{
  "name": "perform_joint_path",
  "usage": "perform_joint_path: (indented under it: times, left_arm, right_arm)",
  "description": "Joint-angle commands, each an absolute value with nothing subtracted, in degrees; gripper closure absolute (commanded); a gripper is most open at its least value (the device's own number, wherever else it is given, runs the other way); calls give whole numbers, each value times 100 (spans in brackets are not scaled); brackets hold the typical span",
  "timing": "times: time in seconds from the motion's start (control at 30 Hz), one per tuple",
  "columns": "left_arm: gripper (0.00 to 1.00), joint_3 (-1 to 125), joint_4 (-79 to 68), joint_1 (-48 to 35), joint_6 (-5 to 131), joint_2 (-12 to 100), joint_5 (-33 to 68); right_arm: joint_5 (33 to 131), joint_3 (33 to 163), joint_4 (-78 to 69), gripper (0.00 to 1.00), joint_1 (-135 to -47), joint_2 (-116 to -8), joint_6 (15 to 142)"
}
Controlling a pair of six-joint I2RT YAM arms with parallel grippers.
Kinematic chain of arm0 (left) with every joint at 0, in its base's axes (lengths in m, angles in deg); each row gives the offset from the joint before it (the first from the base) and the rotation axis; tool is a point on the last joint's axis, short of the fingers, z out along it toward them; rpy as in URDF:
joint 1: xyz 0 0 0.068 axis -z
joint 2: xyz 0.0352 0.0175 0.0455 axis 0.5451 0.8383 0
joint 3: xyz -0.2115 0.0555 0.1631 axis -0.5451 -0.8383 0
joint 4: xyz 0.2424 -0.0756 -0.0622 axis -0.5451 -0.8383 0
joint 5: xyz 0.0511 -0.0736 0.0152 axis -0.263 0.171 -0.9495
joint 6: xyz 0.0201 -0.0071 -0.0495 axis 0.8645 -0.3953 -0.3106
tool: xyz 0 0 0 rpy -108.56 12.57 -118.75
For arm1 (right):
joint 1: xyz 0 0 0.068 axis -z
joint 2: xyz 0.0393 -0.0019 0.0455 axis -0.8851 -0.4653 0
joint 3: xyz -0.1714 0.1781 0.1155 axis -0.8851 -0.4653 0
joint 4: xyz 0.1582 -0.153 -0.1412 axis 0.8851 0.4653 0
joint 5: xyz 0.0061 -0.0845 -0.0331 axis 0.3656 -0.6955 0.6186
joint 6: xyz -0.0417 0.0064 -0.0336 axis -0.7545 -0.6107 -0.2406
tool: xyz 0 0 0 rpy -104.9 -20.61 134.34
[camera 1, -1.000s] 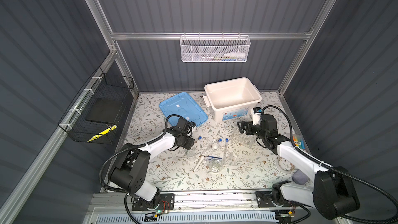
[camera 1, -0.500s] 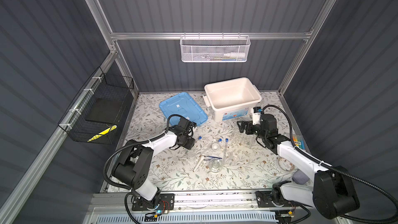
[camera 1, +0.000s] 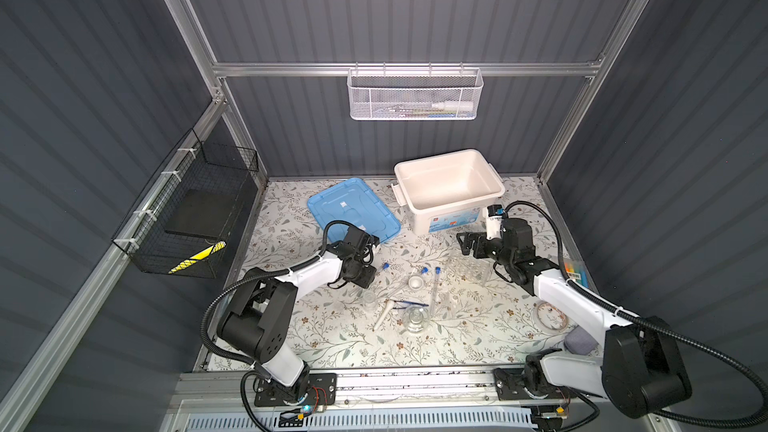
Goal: Organize the chemistry lab equipment
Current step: 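Lower the left gripper around a blue-capped test tube and close on it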
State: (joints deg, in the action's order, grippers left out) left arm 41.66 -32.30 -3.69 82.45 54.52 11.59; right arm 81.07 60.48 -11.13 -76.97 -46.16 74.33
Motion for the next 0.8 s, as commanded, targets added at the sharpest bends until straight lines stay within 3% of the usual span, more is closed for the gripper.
perform_joint_path:
  times: [0.0, 0.77]
  left_arm:
    - [57, 4364, -3496, -307, 8282, 5560, 1031]
    - [63, 4508, -3515, -258, 8019, 5877, 439]
  right_arm:
    - [8076, 6201, -1029, 1, -7730, -4640, 7378]
    - [8067, 6402, -740, 1, -7729, -4706, 7408]
